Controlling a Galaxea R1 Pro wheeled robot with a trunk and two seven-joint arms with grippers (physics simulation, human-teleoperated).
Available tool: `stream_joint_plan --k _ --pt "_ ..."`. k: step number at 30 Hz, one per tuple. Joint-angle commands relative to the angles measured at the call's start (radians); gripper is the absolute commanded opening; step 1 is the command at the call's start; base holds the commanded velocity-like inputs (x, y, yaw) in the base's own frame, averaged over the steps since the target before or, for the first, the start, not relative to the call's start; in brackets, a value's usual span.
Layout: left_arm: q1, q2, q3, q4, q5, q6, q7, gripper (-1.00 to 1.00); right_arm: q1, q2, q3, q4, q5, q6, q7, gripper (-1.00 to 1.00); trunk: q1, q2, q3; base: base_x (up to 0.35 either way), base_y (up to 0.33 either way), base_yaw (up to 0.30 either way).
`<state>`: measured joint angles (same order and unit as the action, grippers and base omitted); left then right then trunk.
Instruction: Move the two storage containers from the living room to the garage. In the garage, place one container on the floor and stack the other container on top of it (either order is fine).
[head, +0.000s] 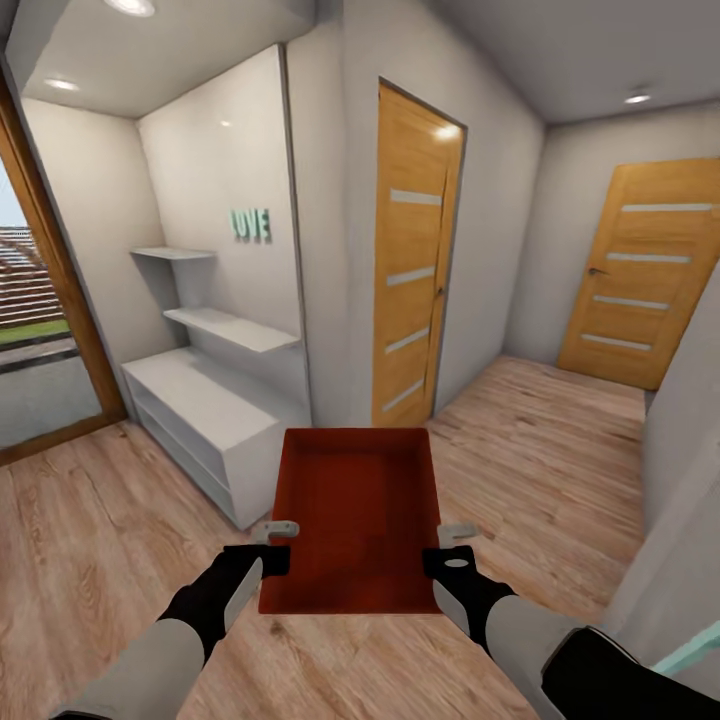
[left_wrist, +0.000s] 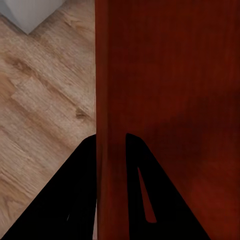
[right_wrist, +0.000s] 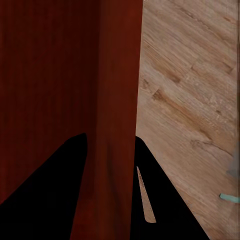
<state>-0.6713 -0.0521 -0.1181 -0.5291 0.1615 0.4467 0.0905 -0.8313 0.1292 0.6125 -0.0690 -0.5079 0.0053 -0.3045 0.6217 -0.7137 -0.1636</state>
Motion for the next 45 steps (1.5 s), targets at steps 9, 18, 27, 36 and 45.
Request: stream_joint_plan --k 9,18,27,36,45 --pt "-0.001 -0.008 0.002 -0.008 -0.02 -0.031 0.014 -1.0 0.0 0.001 0.009 0.005 -0.026 -0.001 -0.093 -1.0 0.001 -0.001 -0.002 0.322 0.0 -0.241" --pt "-0.001 -0.008 0.002 -0.008 -0.02 -0.031 0.014 -1.0 0.0 0.001 0.009 0.005 -0.026 -0.001 -0.093 -1.0 0.001 -0.001 -0.002 0.322 0.0 -0.246" --pt "-0.001 -0.008 0.002 -0.008 -0.02 -0.031 0.014 -1.0 -0.001 0.001 0.009 0.005 -0.026 -0.001 -0.093 -1.0 0.001 -0.001 -0.002 0.322 0.0 -0.246" --pt "-0.001 -0.008 0.002 -0.008 -0.02 -0.031 0.013 -1.0 0.0 0.001 0.009 0.005 -0.026 -0.001 -0.093 -1.0 0.001 -0.001 -0.002 0.322 0.0 -0.246" --pt "-0.001 -0.008 0.002 -0.008 -0.02 -0.031 0.014 -1.0 0.0 0.001 0.009 0.005 -0.026 -0.001 -0.093 -1.0 0.001 -0.001 -0.002 0.322 0.0 -0.246"
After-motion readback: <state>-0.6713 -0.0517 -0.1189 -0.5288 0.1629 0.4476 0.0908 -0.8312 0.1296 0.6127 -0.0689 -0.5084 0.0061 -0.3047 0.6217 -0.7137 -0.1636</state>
